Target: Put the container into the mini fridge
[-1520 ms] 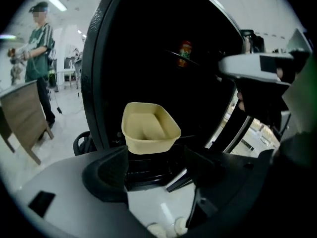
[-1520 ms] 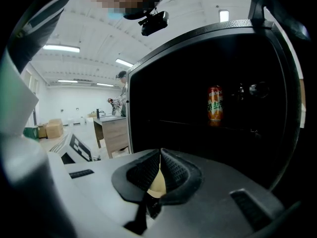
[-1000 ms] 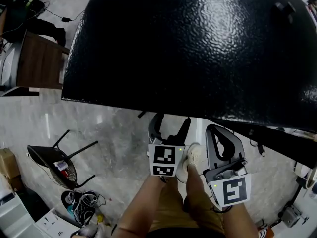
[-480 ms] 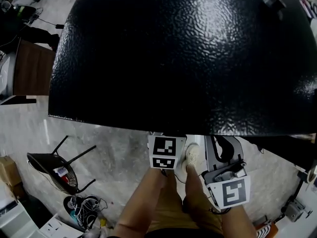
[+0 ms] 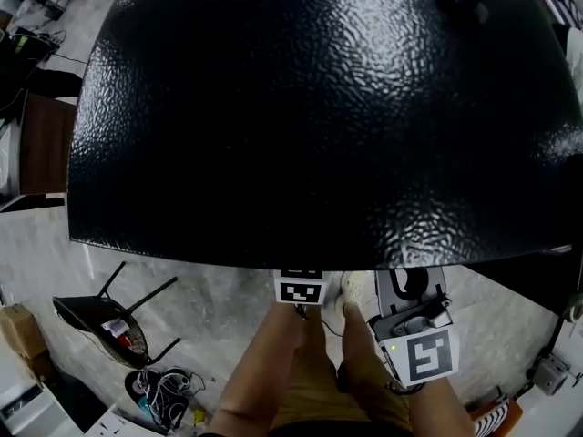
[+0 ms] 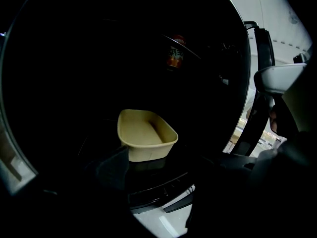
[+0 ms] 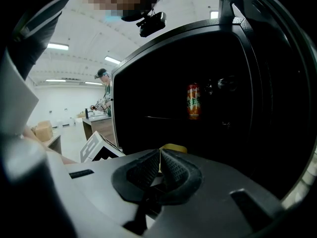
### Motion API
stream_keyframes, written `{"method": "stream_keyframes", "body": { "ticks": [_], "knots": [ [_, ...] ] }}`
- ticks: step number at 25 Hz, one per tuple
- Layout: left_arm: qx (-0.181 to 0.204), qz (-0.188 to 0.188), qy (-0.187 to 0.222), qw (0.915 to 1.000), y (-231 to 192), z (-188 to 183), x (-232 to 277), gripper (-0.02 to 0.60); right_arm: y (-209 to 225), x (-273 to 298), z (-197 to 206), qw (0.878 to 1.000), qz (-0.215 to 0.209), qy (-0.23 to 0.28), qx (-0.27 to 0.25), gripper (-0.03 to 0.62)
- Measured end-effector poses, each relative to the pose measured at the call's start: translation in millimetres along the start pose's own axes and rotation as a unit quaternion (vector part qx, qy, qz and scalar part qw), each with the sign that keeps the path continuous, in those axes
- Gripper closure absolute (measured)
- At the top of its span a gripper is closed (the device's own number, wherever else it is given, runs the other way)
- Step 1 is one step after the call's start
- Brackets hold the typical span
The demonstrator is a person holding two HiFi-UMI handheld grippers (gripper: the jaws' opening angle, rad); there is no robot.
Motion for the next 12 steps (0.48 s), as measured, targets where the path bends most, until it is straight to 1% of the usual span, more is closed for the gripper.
{"method": "stream_keyframes", "body": {
  "ticks": [2, 7, 12],
  "knots": [
    [0.001, 0.003, -0.001, 1.0000, 2.1, 0.8, -1.0, 0.252, 0.8, -3.1, 0.4, 1.000, 0.001, 0.002, -0.004, 0.558],
    [0.007, 0.005, -0.004, 1.0000, 9.7, 1.2, -5.1, 0.252, -1.8, -7.4, -3.5, 0.999, 0.018, 0.006, 0.029, 0.559],
    [0.013, 0.011, 0.000, 0.9999, 15.1, -4.4, -10.1, 0.252, -5.4, -10.1, -4.6, 1.000, 0.014, 0.011, 0.017, 0.558]
  ]
}}
Point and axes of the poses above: the fingertips, and each gripper's own axes: x forward along the fingers, y to its right, z out of its underside, the point moved 7 cm from there along -x, backward along the fingers, and after that the axes turned 15 degrees about z, right-handed, at the moved point
